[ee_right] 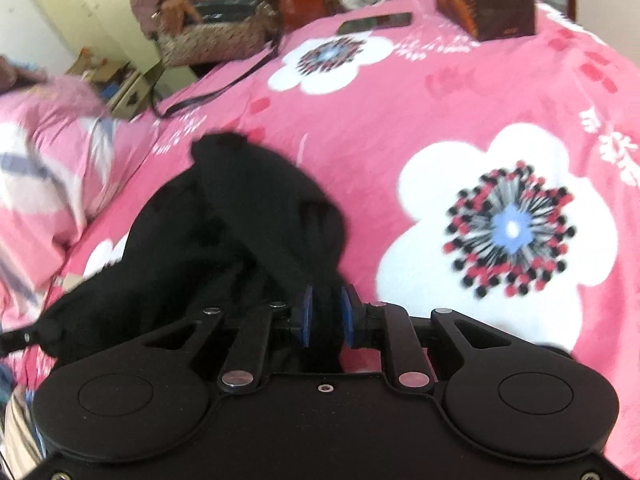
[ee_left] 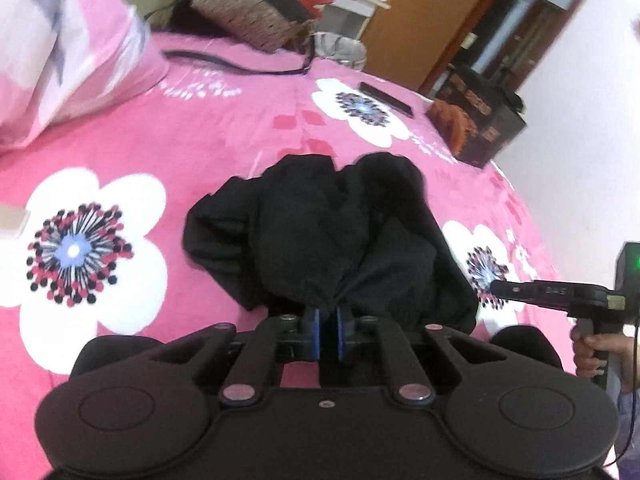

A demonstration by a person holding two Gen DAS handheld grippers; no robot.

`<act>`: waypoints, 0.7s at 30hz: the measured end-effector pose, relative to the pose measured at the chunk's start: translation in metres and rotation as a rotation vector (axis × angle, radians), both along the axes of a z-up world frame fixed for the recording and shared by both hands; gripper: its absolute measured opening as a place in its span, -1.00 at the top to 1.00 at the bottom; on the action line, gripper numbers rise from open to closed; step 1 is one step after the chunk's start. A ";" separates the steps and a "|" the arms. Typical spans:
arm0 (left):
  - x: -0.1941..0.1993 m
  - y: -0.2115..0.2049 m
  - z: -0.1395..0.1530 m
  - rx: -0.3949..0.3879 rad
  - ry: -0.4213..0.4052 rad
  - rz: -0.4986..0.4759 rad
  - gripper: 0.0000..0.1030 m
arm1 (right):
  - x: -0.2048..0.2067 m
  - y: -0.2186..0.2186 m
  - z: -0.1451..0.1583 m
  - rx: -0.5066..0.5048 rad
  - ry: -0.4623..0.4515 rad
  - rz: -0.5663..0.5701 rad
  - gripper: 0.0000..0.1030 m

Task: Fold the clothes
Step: 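Grasp the black garment with the left tool while the right tool grasps it too, then lift the black garment high with both tools and shake it out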

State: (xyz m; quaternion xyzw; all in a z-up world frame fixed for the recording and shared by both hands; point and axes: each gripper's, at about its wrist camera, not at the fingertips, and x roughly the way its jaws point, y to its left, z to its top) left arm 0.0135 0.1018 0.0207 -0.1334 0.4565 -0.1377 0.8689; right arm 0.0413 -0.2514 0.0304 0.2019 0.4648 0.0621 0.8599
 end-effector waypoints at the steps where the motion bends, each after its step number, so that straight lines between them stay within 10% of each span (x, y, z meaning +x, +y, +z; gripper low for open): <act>1: 0.004 0.000 -0.003 0.008 0.006 0.000 0.87 | 0.007 -0.001 -0.002 -0.005 0.010 -0.001 0.70; 9: 0.044 -0.006 -0.035 0.274 0.102 -0.021 0.27 | 0.008 0.036 -0.021 -0.065 0.108 0.184 0.47; 12: 0.032 0.000 -0.030 0.294 0.090 -0.038 -0.03 | -0.004 0.047 -0.038 -0.057 0.173 0.225 0.02; 21: 0.027 -0.020 -0.067 0.263 0.185 -0.151 -0.09 | -0.001 0.065 -0.072 -0.038 0.237 0.171 -0.30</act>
